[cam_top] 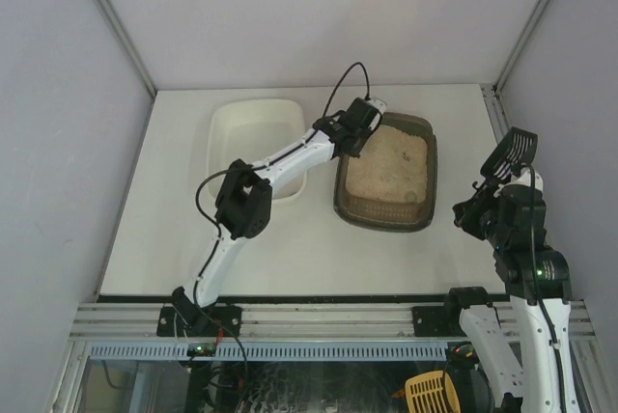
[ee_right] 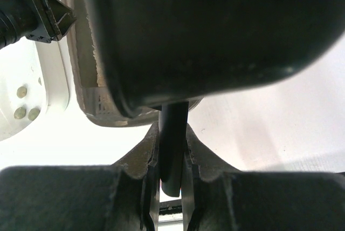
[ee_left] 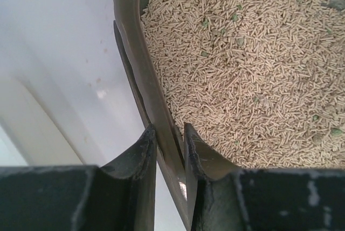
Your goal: Clean the litter box
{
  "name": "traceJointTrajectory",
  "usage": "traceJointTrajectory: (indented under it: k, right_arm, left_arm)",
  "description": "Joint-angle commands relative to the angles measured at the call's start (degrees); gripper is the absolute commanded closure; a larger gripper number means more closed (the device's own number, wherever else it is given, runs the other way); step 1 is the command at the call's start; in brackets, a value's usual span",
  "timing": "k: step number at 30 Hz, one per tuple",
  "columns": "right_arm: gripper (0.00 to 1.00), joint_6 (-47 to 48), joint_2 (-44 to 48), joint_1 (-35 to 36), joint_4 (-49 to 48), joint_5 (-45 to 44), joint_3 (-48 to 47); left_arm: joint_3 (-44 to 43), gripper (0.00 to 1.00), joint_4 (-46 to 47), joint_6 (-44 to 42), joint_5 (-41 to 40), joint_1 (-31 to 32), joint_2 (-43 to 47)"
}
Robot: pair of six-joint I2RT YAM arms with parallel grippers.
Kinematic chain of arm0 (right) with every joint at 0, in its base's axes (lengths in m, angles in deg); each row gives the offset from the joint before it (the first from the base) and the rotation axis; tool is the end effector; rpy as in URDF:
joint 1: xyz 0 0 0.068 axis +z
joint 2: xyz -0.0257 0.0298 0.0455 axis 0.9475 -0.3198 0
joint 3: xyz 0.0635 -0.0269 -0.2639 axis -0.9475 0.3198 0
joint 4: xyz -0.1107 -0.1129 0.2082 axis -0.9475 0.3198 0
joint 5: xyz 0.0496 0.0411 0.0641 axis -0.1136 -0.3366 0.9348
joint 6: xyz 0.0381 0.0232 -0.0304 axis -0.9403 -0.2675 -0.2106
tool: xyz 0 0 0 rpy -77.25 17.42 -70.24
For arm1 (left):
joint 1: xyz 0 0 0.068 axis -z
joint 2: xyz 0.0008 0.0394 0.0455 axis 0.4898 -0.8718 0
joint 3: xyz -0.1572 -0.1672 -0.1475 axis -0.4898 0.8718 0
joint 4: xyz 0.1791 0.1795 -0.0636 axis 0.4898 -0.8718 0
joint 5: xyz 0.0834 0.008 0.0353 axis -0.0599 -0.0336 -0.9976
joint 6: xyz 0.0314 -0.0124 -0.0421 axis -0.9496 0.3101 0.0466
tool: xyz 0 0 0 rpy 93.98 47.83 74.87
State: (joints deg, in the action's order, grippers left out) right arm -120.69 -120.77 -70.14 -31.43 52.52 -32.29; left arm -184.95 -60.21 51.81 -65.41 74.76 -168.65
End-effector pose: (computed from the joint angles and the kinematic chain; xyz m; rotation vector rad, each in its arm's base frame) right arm 0.0886 0.0012 0.3359 0.5905 2.1390 0.2959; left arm 0.3799 -0.3698 0.2286 0.6411 2.2649 -0.0632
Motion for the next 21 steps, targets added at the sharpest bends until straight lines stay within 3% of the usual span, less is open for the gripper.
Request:
traceJointTrajectory:
  k: [1,6,11,21]
  right_arm:
    - [1.00,1.4,0.4,-0.9,-2.7,-0.7,0.4]
    - [1.00,0.6,-0.5,-1.3,-1.8,-1.9,0.5]
    - [1.00,-0.9,-2.0,-1.6,-0.6,-3.6,0.4]
    - [1.00,-5.0,-1.9,-1.5,2.8,-10.6,-0.5]
  left_arm:
    - [-6.5,1.00,2.0,-25.5,10.4,0.6,0.4]
    - [-7.4,1.00,2.3,-45.9,15.5,2.3,0.4]
    - [-9.5,1.00,1.4,-60.7,19.7,4.9,-1.2]
    - [-10.7,1.00,-5.9,-89.1,45.2,6.0,-1.8]
